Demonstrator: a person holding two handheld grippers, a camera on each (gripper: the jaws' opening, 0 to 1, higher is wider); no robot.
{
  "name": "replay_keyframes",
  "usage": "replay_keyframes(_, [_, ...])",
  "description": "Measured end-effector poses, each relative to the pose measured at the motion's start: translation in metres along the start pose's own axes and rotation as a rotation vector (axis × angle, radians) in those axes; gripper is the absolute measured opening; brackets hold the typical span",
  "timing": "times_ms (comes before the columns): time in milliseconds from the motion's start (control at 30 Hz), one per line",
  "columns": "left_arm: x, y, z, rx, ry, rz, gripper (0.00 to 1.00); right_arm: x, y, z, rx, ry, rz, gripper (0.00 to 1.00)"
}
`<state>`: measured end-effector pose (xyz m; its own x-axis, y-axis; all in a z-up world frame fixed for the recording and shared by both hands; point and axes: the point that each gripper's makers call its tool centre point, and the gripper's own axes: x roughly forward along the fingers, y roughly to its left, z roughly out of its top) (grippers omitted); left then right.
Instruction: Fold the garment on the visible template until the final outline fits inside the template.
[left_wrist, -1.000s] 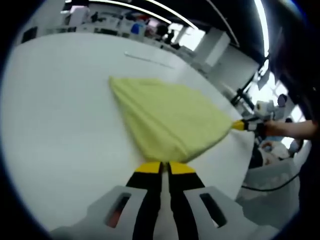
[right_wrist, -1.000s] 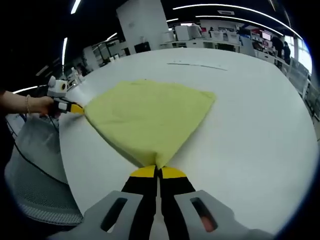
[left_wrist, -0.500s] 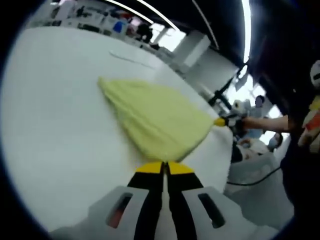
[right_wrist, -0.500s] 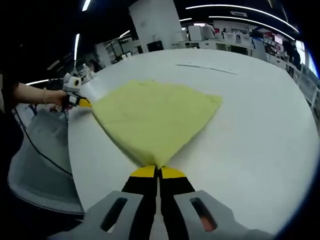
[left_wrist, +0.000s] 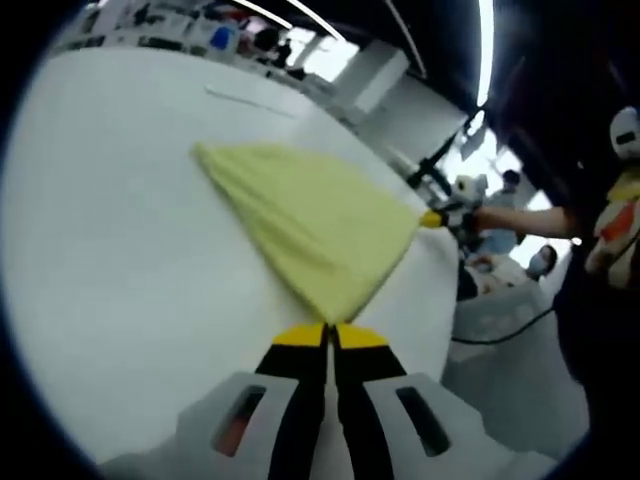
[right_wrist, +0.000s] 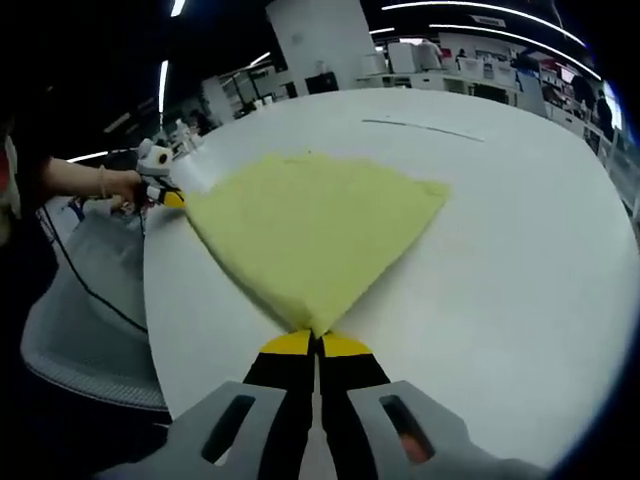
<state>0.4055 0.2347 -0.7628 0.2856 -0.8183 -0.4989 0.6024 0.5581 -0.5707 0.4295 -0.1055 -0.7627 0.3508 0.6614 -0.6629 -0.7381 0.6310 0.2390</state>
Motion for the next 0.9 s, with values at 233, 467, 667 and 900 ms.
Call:
replay_keyframes(233, [-0.003,0.0,0.001,0.011,0.021,0.011,0.0,-0.001,0.004,-0.006,-0.013,0.018,0.028,0.01])
replay_keyframes(467, [-0.006,0.001,0.001,0.021,0.045,0.019,0.0,0.002,0.013,-0.011,-0.097,0.075,0.051,0.01])
replay_keyframes(667, [-0.006,0.003,-0.001,0.025,0.065,0.021,0.0,0.004,0.012,-0.019,-0.205,0.157,0.055,0.01])
replay_keyframes(900, [-0.006,0.004,-0.004,0.047,0.088,0.029,0.0,0.006,0.013,-0.02,-0.232,0.171,0.048,0.01])
